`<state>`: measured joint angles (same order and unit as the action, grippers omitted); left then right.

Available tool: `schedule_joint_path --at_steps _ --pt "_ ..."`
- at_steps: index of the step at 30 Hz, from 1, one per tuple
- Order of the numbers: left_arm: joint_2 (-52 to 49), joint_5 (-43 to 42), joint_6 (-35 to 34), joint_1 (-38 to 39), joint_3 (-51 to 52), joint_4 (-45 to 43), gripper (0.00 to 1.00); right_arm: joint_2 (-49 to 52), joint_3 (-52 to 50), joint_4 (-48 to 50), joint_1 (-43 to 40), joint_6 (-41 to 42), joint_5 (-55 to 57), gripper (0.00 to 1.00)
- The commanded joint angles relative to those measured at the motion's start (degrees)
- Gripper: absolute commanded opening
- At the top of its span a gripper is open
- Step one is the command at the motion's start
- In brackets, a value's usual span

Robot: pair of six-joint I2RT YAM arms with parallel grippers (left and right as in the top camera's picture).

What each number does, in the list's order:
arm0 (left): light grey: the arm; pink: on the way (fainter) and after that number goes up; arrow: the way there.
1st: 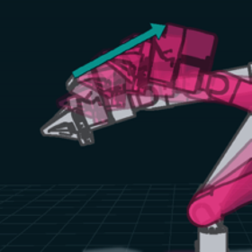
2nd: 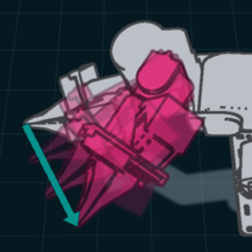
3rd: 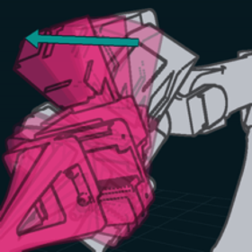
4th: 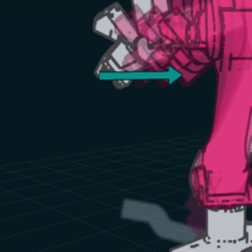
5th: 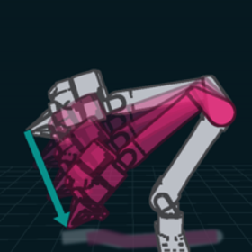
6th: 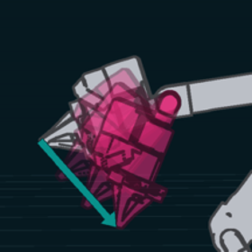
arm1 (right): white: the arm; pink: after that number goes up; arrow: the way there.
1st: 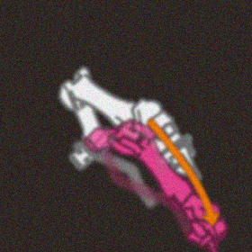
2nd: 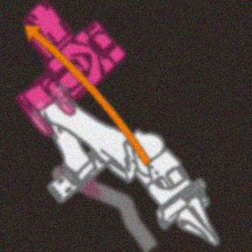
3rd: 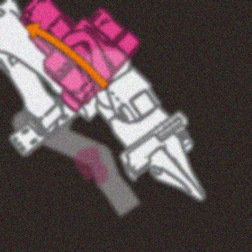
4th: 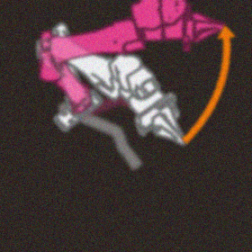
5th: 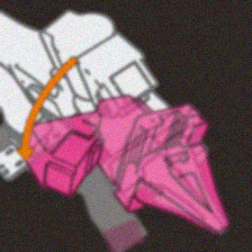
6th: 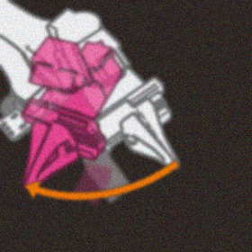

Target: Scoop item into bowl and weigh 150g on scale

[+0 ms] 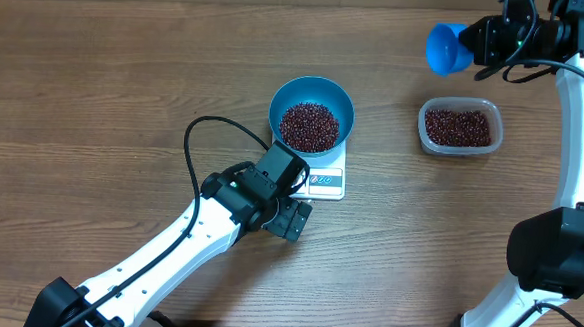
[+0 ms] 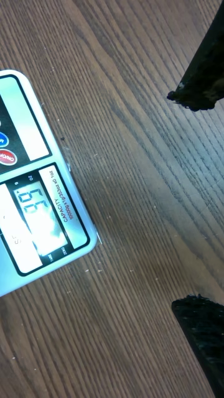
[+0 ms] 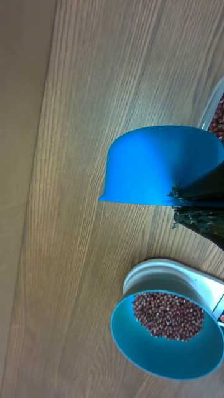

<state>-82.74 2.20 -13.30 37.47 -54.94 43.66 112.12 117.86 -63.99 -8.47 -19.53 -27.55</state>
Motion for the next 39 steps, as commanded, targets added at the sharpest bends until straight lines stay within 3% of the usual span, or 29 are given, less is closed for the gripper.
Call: schedule_joint_path --at_steps 1,14,26,30,39 --pt "-0.1 0.3 0.7 0.0 0.0 -0.2 1.0 0.2 1.7 -0.2 0.2 -0.2 2.3 0.04" --pt "-0.1 0.3 0.7 0.0 0.0 -0.2 0.99 0.2 1.7 -9.5 0.2 -0.1 10.2 0.04" --pt "-0.1 0.7 0.8 0.0 0.0 -0.3 1.0 0.2 1.7 -9.9 0.2 0.1 10.1 0.04" --pt "-0.1 5.2 0.9 0.0 0.0 -5.0 0.99 0.2 1.7 -10.0 0.2 0.1 10.1 0.04" --pt "-0.1 5.6 0.9 -0.5 -1.1 -8.3 0.99 0.2 1.7 -9.2 0.2 0.0 10.2 0.04"
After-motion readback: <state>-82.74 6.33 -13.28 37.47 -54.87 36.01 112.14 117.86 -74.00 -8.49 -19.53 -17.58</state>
